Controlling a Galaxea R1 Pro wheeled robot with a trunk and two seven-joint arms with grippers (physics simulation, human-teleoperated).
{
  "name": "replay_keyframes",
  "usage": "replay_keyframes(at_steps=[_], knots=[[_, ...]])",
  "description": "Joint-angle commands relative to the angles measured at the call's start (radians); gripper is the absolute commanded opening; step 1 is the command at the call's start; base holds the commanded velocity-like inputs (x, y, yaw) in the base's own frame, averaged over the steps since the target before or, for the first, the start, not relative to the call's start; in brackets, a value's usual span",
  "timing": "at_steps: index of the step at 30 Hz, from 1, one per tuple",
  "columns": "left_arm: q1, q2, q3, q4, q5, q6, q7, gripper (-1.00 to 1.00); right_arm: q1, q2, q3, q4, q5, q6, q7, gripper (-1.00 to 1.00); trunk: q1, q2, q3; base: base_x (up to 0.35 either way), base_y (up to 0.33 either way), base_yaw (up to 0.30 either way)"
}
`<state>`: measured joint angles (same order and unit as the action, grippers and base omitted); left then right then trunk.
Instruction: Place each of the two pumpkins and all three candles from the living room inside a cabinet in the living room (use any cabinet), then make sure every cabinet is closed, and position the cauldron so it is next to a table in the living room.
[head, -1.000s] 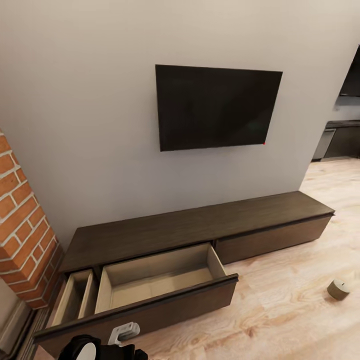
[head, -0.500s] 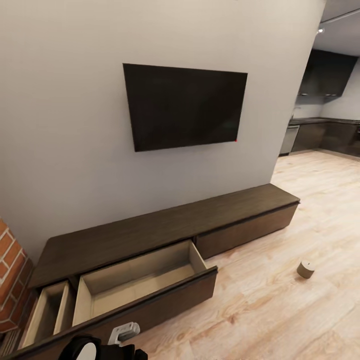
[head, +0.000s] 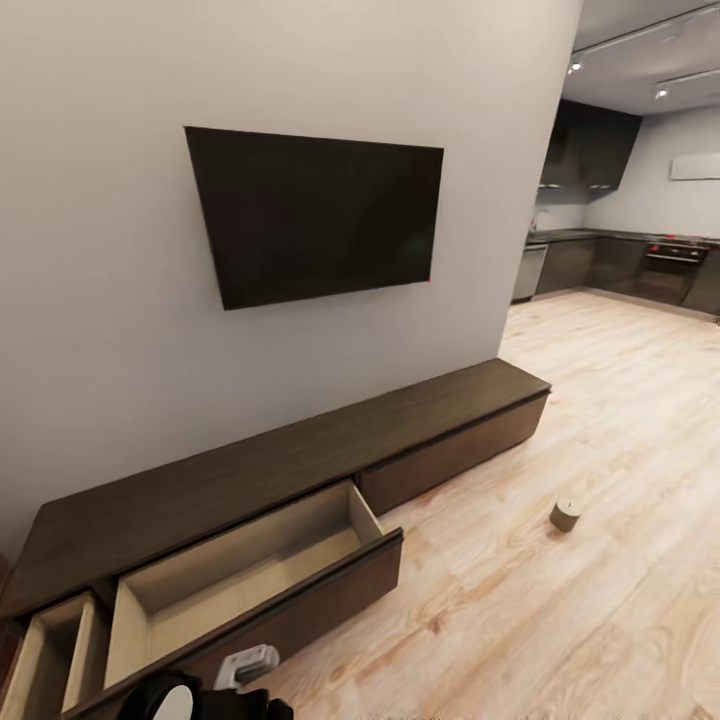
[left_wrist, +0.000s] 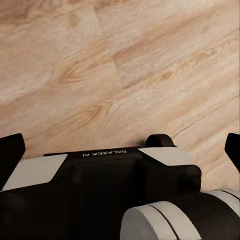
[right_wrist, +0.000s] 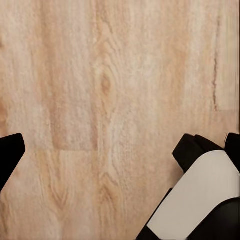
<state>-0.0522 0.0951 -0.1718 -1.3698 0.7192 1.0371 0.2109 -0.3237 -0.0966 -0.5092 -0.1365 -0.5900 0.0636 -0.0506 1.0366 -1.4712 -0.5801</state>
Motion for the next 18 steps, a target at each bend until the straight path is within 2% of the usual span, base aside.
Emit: replay_keyframes(at_steps=[1,4,7,10,12,14,16,18], knots=[[0.0,-0.001,0.0,0.0,0.0,0.0,0.02,1.0,0.0,0.0,0.0,0.0,0.0,-0.001,0.0,1.0,-0.004,0.007,0.002,0.0,0.0,-0.193],[0.0,-0.008,-0.004,0.0,0.0,0.0,0.106,1.0,0.0,0.0,-0.001,0.0,0.001,-0.004,-0.002,1.0,-0.015,0.028,0.007,0.0,0.0,-0.182],[0.0,-0.027,-0.038,0.003,0.0,-0.017,0.186,1.0,0.0,0.0,-0.001,-0.001,0.001,-0.005,-0.003,1.0,-0.027,0.049,0.013,0.0,0.0,-0.175],[0.0,-0.038,-0.083,0.035,0.0,-0.08,0.256,1.0,0.0,-0.001,0.0,-0.001,0.001,-0.009,-0.003,1.0,-0.038,0.07,0.018,0.0,0.0,-0.172],[0.0,-0.044,-0.117,0.076,0.0,-0.144,0.303,1.0,0.0,-0.001,0.0,-0.001,0.001,-0.03,-0.003,1.0,-0.046,0.084,0.021,0.0,0.0,-0.161],[0.0,-0.061,-0.138,0.116,-0.006,-0.191,0.343,1.0,0.0,-0.002,0.0,-0.001,0.001,-0.055,-0.003,1.0,-0.054,0.098,0.025,0.0,0.0,-0.095],[0.0,-0.077,-0.145,0.147,-0.03,-0.21,0.365,1.0,0.0,-0.002,-0.001,-0.001,0.001,-0.065,-0.003,1.0,-0.061,0.112,0.029,0.0,0.0,-0.043],[0.0,-0.103,-0.15,0.184,-0.11,-0.225,0.38,1.0,0.0,-0.002,-0.001,-0.001,0.0,-0.073,-0.003,1.0,-0.069,0.126,0.034,0.0,0.0,-0.016]])
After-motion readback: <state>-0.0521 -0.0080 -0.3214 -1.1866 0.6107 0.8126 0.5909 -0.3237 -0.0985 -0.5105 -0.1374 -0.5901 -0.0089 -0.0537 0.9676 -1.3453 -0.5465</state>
